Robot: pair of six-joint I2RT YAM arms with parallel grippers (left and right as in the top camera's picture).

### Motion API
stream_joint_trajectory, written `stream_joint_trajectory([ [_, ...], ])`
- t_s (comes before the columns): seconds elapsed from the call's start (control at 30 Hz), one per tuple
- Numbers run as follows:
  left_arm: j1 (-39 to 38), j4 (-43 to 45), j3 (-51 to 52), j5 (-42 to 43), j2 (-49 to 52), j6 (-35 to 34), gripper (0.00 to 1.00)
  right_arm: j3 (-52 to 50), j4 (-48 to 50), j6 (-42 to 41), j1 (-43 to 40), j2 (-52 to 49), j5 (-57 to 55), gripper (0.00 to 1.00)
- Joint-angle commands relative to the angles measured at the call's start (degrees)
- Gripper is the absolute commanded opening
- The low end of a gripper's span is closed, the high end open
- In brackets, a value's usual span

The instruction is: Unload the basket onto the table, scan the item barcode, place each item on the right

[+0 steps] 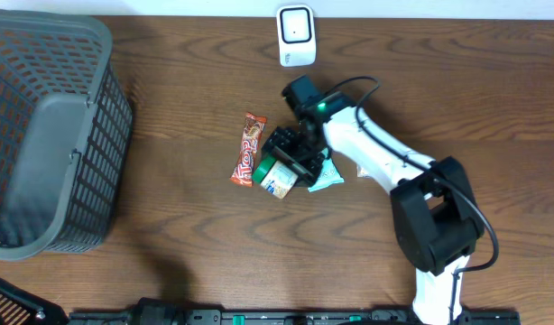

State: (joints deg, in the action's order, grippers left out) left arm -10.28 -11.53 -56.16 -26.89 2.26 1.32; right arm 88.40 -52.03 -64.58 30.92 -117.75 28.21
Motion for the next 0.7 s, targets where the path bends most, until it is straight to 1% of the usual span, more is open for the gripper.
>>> stream_joint_trajectory([
  [0.0,0.20,0.26,0.44,0.74,0.57,-0.26,0.98,0.44,-0.31,9.68,-3.02,-0.11,5.53,0.99],
  [0.17,0.20,0.26,0.44,0.74,0.44,-0.28,0.98,0.44,-0.50,14.14,-5.88,-0.11,5.57,0.99],
  [0.4,0.20,0.26,0.44,0.74,0.44,-0.26,0.98,1.18,-1.66,17.09,-5.64,1.55,5.25,0.99],
  [0.57,0.20,0.07,0.46,0.74,0.44,-0.26,0.98,1.33,-4.94,16.72,-4.59,6.01,3.98,0.99],
  [0.67,0.20,-0.39,0.57,0.76,0.44,-0.28,0.98,1.33,-8.46,14.51,-2.78,8.66,-0.92,0.99],
])
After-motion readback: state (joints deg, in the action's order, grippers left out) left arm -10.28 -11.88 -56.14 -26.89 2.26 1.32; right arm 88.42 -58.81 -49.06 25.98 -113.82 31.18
